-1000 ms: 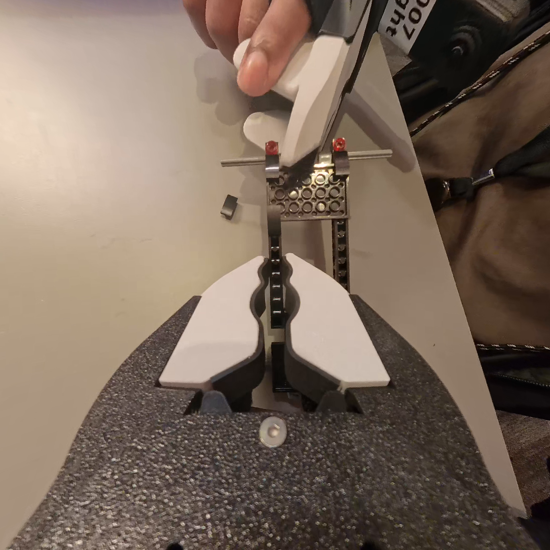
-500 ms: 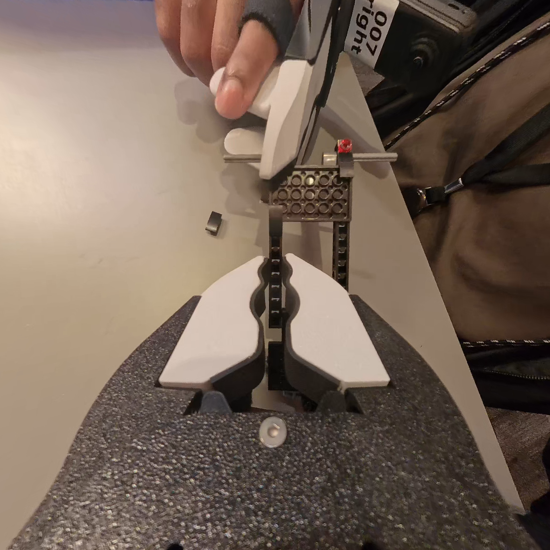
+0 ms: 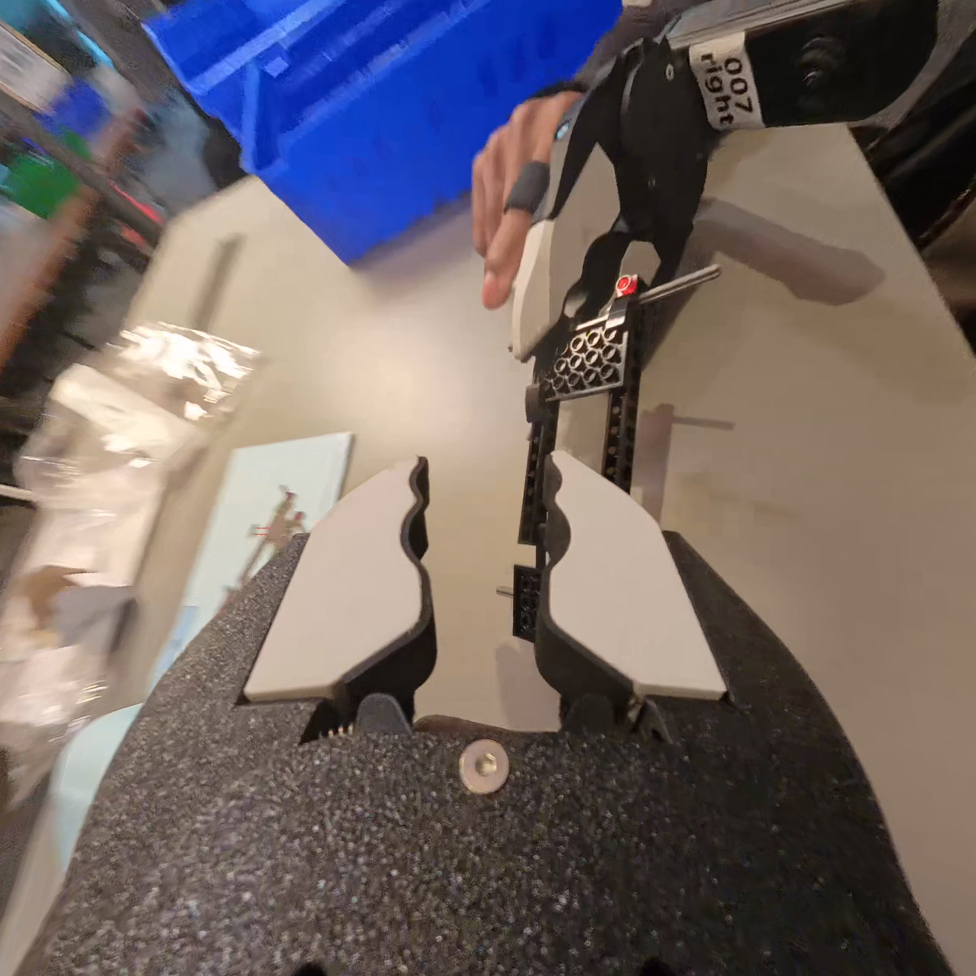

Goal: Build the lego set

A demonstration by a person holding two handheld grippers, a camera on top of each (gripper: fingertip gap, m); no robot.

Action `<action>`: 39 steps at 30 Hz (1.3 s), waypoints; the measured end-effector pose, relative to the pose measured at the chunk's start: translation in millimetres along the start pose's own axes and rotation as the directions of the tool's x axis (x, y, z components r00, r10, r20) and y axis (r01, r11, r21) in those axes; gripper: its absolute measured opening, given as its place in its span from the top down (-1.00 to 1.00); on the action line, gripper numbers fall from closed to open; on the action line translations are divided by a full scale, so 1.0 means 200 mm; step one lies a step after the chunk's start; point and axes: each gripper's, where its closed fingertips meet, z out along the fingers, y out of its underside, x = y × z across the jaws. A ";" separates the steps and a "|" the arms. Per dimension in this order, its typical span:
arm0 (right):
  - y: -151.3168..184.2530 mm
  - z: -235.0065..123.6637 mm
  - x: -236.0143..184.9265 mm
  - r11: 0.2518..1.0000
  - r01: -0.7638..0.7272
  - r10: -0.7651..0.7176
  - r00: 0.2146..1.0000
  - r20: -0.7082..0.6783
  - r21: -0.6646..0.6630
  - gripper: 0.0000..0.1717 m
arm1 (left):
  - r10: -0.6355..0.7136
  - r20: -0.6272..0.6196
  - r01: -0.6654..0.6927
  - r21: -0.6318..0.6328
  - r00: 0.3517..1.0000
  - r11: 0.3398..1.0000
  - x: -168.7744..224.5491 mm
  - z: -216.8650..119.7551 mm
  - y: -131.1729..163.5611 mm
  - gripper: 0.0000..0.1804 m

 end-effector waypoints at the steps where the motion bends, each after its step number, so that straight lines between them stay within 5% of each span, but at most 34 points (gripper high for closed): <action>1: 0.01 0.00 0.01 1.000 -0.003 0.003 1.000 -0.005 -0.007 0.77 | 0.045 0.047 -0.044 -0.004 0.998 0.999 0.00 -0.02 -0.01 0.52; 6: 0.03 0.02 0.03 0.998 -0.027 0.025 0.999 -0.022 -0.064 0.77 | 0.268 0.155 -0.248 -0.134 0.951 0.959 0.09 0.03 -0.04 0.33; 12: 0.02 0.02 0.09 0.992 -0.043 0.034 0.996 -0.077 -0.116 0.77 | 0.524 0.309 -0.426 -0.333 0.793 0.841 0.06 0.16 -0.01 0.27; 15: 0.02 0.02 0.12 0.989 -0.016 0.000 0.994 -0.105 -0.145 0.77 | 0.597 0.408 -0.462 -0.386 0.691 0.798 0.00 0.16 -0.04 0.48; 24: 0.00 0.00 0.17 0.979 0.030 -0.064 0.983 -0.169 -0.200 0.77 | 0.682 0.465 -0.498 -0.467 0.565 0.731 -0.05 0.16 -0.03 0.88; 29: -0.01 -0.02 0.18 0.982 0.041 -0.070 0.985 -0.155 -0.183 0.60 | 0.684 0.456 -0.513 -0.453 0.570 0.729 -0.08 0.17 0.01 0.88; 33: 0.02 -0.07 0.19 0.989 0.036 -0.057 0.988 -0.140 -0.145 0.55 | 0.634 0.476 -0.560 -0.309 0.609 0.769 -0.10 0.17 0.00 0.88; 39: 0.07 -0.09 0.18 0.999 0.051 -0.053 0.991 -0.126 -0.016 0.61 | 0.668 0.487 -0.749 -0.043 0.562 0.661 -0.02 0.20 -0.12 0.89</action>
